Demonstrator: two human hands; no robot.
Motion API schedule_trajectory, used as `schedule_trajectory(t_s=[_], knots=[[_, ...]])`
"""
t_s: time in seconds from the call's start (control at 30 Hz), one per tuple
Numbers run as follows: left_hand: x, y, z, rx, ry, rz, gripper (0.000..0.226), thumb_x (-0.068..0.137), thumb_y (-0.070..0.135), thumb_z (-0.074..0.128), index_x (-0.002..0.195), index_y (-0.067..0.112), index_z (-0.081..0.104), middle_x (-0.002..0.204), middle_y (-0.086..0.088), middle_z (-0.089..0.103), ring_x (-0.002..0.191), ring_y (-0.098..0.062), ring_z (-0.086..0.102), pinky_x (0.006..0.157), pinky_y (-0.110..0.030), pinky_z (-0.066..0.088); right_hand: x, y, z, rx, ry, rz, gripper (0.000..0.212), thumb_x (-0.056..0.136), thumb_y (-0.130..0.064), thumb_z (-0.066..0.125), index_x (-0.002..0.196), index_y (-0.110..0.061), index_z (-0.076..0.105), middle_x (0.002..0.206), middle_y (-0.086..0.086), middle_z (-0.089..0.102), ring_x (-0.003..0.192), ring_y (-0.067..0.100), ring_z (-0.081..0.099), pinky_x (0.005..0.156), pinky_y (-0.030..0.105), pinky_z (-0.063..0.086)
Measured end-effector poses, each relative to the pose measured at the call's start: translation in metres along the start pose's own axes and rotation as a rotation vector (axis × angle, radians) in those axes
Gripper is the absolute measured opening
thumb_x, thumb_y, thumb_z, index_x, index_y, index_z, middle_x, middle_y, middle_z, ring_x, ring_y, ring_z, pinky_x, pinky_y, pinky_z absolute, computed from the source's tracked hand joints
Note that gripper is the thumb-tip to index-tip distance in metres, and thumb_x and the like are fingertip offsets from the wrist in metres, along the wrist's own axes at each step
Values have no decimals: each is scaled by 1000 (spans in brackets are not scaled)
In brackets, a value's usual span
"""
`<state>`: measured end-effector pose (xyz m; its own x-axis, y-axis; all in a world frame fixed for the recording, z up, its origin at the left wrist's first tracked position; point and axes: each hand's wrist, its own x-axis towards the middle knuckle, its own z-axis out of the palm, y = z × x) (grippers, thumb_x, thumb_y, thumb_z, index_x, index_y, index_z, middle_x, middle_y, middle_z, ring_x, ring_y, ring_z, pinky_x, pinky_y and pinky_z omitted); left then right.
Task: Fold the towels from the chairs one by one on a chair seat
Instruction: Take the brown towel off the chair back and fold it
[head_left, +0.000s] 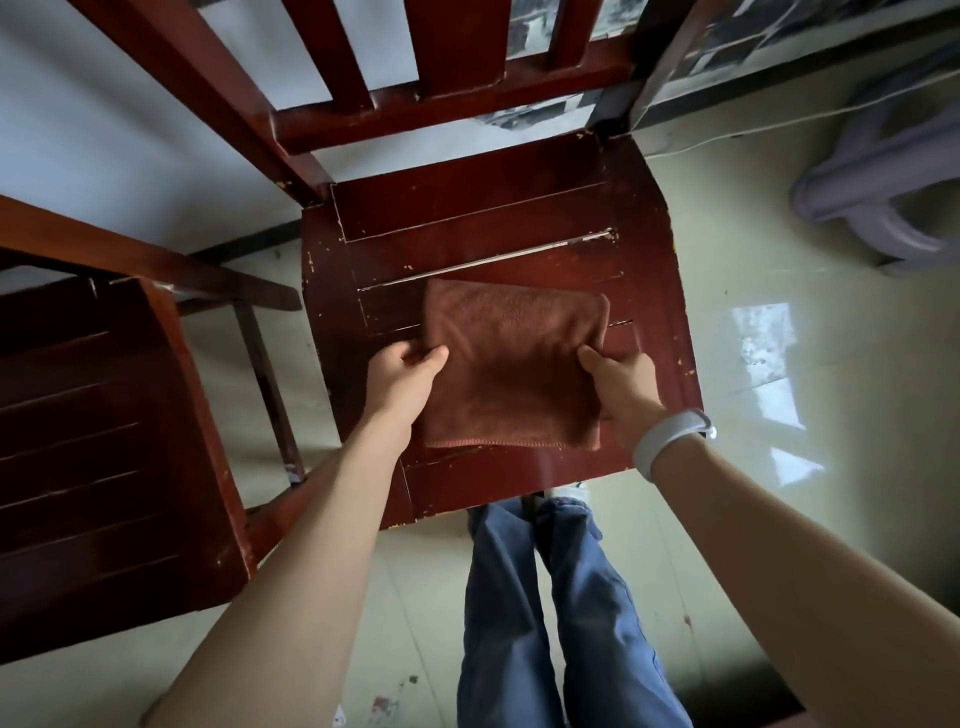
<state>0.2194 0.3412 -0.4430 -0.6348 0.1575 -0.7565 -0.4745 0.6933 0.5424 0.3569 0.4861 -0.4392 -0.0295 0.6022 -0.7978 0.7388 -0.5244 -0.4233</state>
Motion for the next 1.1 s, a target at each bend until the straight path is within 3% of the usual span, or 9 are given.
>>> schedule_trajectory(t_s=[0.13,0.27,0.43,0.5,0.6,0.7,0.87,1.0,1.1], knots=[[-11,5,-6,-155,-97,-41,19,86,20,61,105,17,63,104,-5,67,94,-17,63,85,-30,50,-8,0,-9,155,-157,-8,7,86,-20,61,80,-15,60,69,-2,58,59,10,55,49,20,43],[-38,11,-16,-131,-110,-15,44,86,28,62,126,17,50,112,2,58,100,-13,59,86,-28,46,-25,4,-34,204,-188,-105,7,85,-27,63,83,-22,59,76,-2,58,70,13,56,60,25,43],[-101,39,-17,137,-71,235,38,88,35,56,121,17,53,115,3,58,95,-5,56,80,-21,47,-68,2,-83,241,-232,-138,20,89,-29,57,104,-17,61,98,10,63,85,24,60,63,31,45],[-133,56,-10,192,-31,289,45,89,34,55,127,11,49,126,-7,55,111,-16,53,95,-29,43,-88,1,-107,296,-204,-153,13,92,-24,53,101,-18,60,95,10,61,82,21,58,64,31,44],[-179,85,11,235,-3,365,47,90,28,55,129,3,47,130,-16,52,117,-22,49,95,-25,35,-112,0,-149,347,-144,-179,11,93,-17,47,98,-21,56,90,2,61,82,15,57,74,32,46],[-218,111,42,278,-45,432,46,90,23,55,127,-2,47,131,-19,52,122,-27,47,94,-20,31,-128,7,-199,404,-58,-209,14,93,-16,47,102,-19,57,89,0,62,79,11,58,70,27,47],[-287,149,123,333,-164,566,33,89,17,57,117,-1,55,117,-13,60,107,-20,54,83,-13,34,-140,35,-309,492,85,-280,12,93,-12,48,102,-14,57,86,5,61,72,10,57,55,9,46],[-356,175,222,332,-296,616,17,87,16,58,101,7,62,92,0,65,85,-15,60,73,-17,40,-143,72,-420,557,225,-304,10,93,-11,50,98,-15,56,86,3,60,75,12,56,63,13,46],[-408,186,301,305,-406,608,12,86,19,59,97,16,63,91,1,67,81,-12,61,76,-25,47,-143,107,-503,590,342,-297,12,92,-11,50,101,-15,57,85,-1,61,74,9,55,60,7,44]])
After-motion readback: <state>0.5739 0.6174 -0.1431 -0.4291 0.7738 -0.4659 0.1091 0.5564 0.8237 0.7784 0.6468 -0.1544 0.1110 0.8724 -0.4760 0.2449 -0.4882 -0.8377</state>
